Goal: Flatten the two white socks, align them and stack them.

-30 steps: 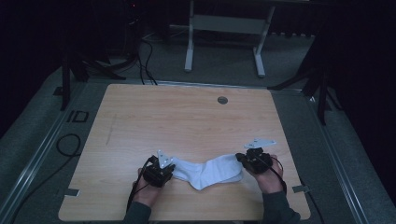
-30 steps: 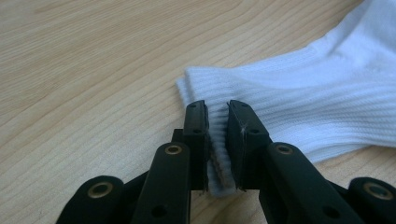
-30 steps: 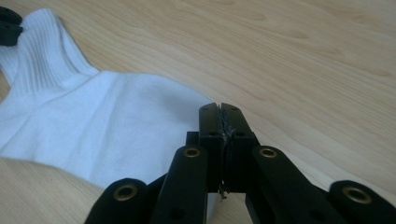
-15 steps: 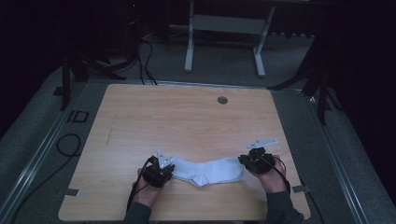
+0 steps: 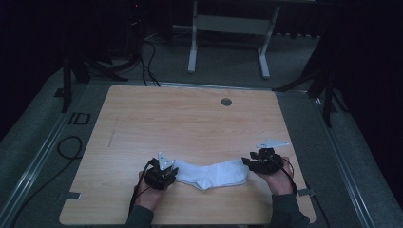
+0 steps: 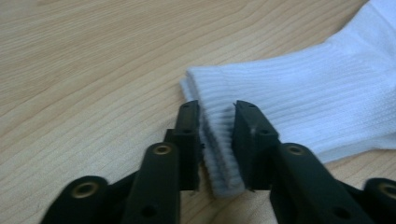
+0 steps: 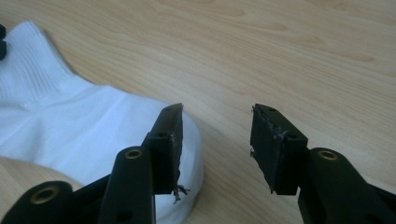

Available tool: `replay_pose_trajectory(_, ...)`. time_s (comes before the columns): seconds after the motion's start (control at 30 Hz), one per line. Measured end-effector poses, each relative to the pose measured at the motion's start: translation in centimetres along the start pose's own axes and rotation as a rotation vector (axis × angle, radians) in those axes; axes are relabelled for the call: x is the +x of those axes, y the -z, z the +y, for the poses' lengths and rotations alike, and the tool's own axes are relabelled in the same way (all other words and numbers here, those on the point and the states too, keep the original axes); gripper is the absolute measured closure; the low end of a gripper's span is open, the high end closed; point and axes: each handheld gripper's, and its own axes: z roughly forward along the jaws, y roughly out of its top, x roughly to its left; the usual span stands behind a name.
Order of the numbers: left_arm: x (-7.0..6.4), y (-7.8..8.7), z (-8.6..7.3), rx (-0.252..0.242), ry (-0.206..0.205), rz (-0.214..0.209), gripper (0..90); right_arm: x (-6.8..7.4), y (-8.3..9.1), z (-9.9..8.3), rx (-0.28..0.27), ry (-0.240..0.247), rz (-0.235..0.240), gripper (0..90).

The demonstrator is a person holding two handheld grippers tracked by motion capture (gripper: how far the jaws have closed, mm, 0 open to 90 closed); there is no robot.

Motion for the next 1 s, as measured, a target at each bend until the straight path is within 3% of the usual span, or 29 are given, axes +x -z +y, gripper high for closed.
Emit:
replay_pose_trajectory(0.4,-0.5,0.6,0.4,-0.061,-0.021,-0.029,58.2,-0.9,-0.1,-0.2,-0.021,-0.030,0.020,50.9)
replay_pose_trajectory(0.83,1.4,1.1,0.4,-0.070,0.023,0.041,56.4,-2.3,-0.6,-0.9,-0.013,-0.081,0.010,50.4)
replay_pose_trajectory(1.0,2.6,1.0,0.3,-0.059,0.061,0.072,56.2,-2.6,-0.9,-1.0,-0.005,-0.090,0.009,50.3)
